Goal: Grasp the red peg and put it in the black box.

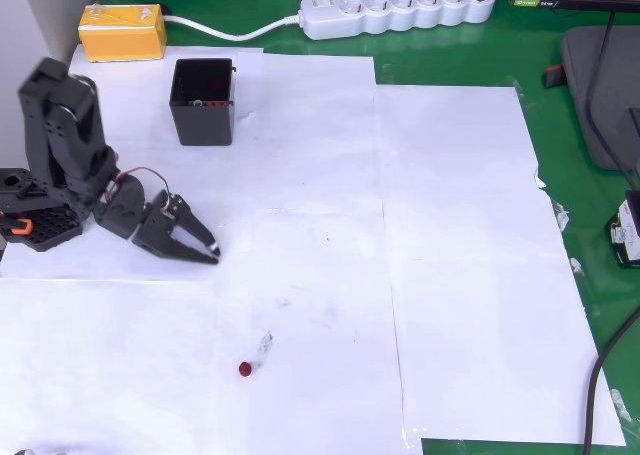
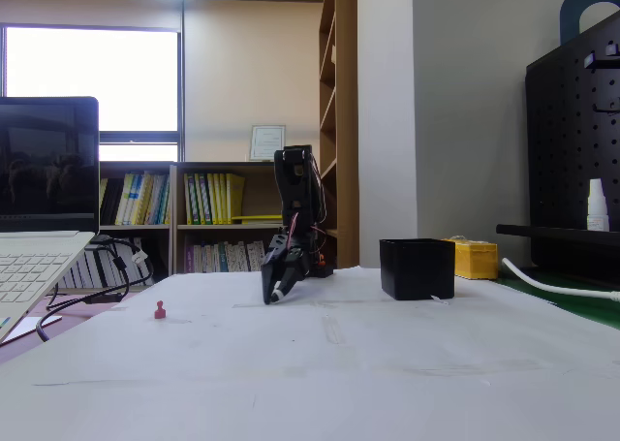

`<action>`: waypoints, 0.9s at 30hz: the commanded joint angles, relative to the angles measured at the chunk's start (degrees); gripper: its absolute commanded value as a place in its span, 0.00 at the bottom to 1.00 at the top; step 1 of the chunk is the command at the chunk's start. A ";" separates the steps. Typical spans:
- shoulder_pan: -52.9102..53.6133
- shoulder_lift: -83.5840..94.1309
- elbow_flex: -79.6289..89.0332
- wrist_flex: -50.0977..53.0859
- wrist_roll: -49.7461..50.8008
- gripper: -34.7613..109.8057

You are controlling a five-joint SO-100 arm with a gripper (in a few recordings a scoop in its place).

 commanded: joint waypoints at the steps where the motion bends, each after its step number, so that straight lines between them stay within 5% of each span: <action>1: 3.96 2.99 4.13 -2.72 -1.23 0.25; 12: 14.85 5.62 6.50 -4.13 -3.43 0.33; 16: 18.46 5.54 8.44 -1.14 -5.19 0.43; 27: 17.93 2.29 11.34 7.29 -4.66 0.47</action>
